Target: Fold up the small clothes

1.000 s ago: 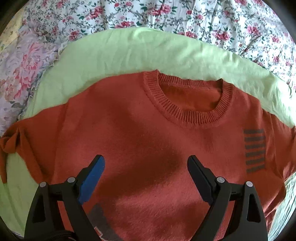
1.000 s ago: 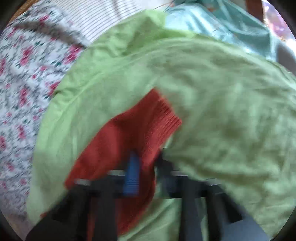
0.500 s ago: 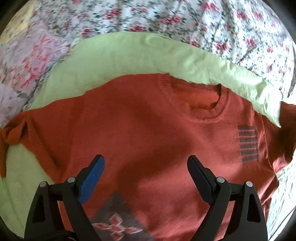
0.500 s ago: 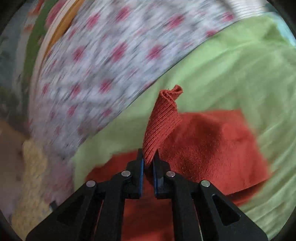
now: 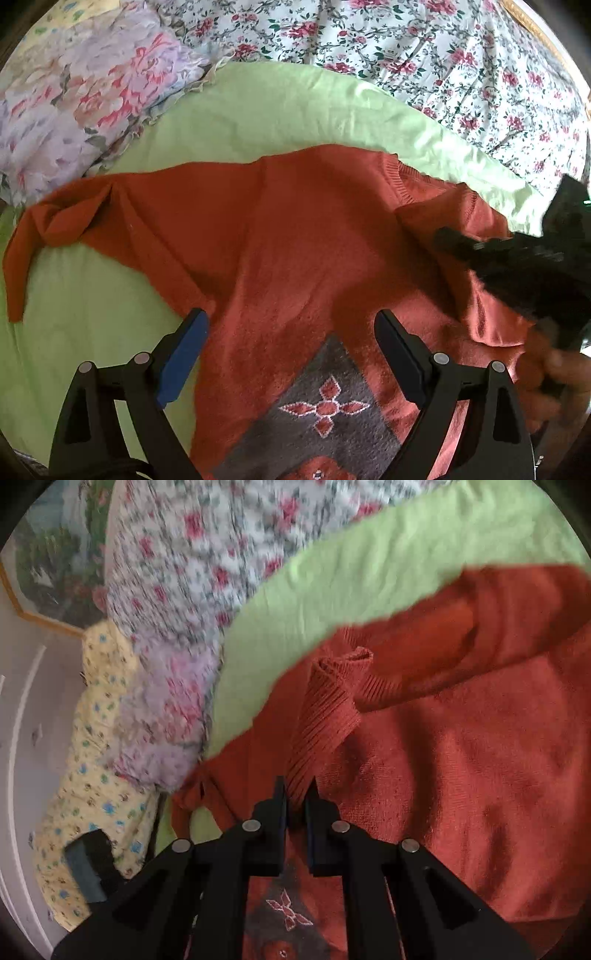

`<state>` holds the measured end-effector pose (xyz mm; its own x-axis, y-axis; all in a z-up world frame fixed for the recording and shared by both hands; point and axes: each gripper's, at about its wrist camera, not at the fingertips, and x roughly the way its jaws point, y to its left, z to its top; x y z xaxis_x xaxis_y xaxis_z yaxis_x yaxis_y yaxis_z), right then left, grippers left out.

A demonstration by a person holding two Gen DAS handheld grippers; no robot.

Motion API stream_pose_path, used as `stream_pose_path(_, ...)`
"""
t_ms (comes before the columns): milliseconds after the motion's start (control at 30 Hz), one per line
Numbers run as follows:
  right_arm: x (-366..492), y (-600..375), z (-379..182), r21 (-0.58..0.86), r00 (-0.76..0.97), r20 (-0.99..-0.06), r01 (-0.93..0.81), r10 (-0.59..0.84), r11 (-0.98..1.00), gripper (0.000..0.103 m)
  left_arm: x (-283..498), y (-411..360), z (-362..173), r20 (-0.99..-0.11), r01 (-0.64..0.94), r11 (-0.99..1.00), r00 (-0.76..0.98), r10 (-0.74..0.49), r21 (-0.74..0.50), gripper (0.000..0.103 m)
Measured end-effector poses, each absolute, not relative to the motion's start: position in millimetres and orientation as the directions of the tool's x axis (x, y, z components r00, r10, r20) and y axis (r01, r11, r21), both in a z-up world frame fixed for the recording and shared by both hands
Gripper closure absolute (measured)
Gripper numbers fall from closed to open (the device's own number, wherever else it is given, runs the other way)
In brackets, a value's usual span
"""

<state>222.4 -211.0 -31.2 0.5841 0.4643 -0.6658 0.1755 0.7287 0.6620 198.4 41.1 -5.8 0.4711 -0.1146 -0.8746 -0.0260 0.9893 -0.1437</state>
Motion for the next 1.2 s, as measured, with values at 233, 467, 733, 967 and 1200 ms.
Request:
stream_pose_path(233, 207, -222, -45, 0.721, 0.554, -0.642, 0.2, 0.531, 0.663, 0.042, 215, 14, -27, -0.891, 0.03, 0.983, 0.417, -0.179, -0.184, 0.011)
stream_pose_path(467, 169, -285, -11, 0.684, 0.644, -0.647, 0.252, 0.408, 0.685, 0.042, 253, -22, -68, -0.921, 0.014, 0.972, 0.316, -0.227, -0.235, 0.011)
stream_pose_path(733, 104, -353, 0, 0.666, 0.717, -0.655, 0.399, 0.239, 0.631, 0.042, 280, -22, -66, -0.881, -0.038, 0.954, 0.395, -0.258, -0.297, 0.097)
stream_pose_path(967, 73, -395, 13, 0.615, 0.74, -0.667, 0.483, 0.084, 0.624, 0.042, 256, 3, -31, -0.833, 0.02, 0.971, 0.511, -0.214, -0.237, 0.099)
stream_pose_path(1200, 86, -406, 3, 0.496, 0.67, -0.742, 0.558, -0.008, 0.666, 0.042, 252, 18, -49, -0.85, -0.02, 0.969, 0.484, -0.206, -0.246, 0.098)
